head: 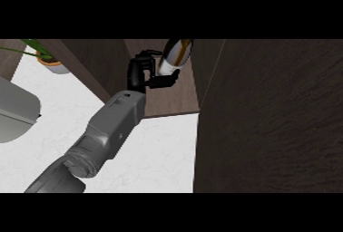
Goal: Pick up the wine, place it into the cabinet and close the cabinet
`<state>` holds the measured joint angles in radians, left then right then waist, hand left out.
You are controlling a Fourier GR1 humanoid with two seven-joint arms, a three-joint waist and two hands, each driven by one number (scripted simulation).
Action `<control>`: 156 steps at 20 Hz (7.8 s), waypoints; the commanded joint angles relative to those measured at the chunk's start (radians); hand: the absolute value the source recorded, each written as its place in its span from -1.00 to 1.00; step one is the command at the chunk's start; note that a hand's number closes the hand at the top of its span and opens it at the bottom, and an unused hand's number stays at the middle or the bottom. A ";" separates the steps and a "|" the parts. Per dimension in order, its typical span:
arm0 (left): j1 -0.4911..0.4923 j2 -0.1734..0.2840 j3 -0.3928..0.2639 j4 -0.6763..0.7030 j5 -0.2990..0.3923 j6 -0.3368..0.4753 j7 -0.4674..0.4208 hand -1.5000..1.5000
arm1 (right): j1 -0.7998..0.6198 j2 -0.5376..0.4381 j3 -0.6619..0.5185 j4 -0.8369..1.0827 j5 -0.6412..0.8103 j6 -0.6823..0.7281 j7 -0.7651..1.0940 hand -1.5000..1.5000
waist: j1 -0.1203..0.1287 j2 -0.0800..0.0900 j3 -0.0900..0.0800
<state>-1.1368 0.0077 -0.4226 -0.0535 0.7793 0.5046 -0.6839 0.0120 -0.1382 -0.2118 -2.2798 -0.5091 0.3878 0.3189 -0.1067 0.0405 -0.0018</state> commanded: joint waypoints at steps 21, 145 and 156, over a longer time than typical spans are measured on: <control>-0.033 0.077 -0.028 0.053 -0.063 0.121 0.094 -1.00 | 0.009 -0.015 -0.002 -0.032 -0.025 0.014 0.011 -1.00 | -0.019 0.008 0.000; 1.607 0.991 0.178 -1.797 0.176 -0.410 -0.100 1.00 | -0.097 0.132 1.055 0.007 0.449 -0.032 0.172 1.00 | 0.157 -0.058 -0.009; 1.605 1.001 0.182 -1.785 0.185 -0.472 -0.099 1.00 | -0.138 0.130 0.953 0.090 0.369 -0.079 0.124 1.00 | 0.202 -0.038 -0.012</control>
<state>0.4630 1.0046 -0.2384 -1.8389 0.9599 0.0598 -0.7818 -0.0668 -0.1605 0.6497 -2.3198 -0.1864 0.4714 0.4258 0.0760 -0.0039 -0.0131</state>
